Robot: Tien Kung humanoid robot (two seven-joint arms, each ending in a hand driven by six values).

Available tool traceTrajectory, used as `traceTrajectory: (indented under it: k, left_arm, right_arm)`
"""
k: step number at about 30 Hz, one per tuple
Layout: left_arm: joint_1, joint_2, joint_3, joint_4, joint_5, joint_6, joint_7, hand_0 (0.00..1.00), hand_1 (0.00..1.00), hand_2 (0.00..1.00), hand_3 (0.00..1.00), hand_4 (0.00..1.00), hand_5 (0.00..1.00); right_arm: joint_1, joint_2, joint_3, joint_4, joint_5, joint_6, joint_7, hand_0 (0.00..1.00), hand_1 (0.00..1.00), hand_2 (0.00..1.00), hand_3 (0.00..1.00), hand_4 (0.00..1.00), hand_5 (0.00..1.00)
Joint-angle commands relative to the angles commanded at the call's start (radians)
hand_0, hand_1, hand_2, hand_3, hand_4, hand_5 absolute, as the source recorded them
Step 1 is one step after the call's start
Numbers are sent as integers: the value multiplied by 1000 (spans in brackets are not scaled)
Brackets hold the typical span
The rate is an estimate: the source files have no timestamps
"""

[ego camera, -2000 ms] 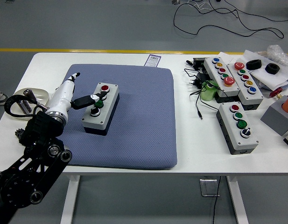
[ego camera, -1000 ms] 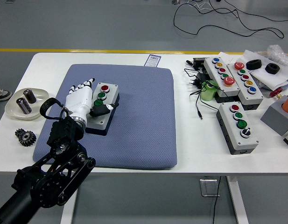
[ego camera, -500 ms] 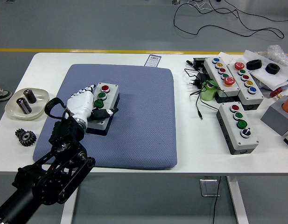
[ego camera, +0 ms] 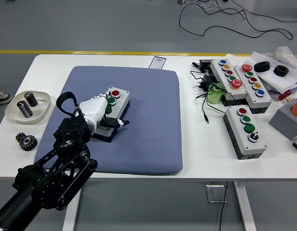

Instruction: Pick up the button,place it on the desk,press the button,press the button

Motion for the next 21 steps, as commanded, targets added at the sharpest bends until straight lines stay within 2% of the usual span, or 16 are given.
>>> traceTrajectory:
  k: [8,15,21]
  left_arm:
    - [-9,0,-18,63,0,-35,0,885,998,998,998,998,564]
    - [-1,0,-37,43,0,10,0,884,998,998,998,998,553]
    - [3,0,-41,37,0,30,0,872,998,998,998,995,536]
  right_arm:
    - [-2,0,2,0,-3,0,-1,658,664,678,587,423,265]
    - [-4,0,4,0,-5,0,0,658,664,679,587,423,264]
    - [-3,0,4,0,-2,0,2,657,663,679,587,423,264]
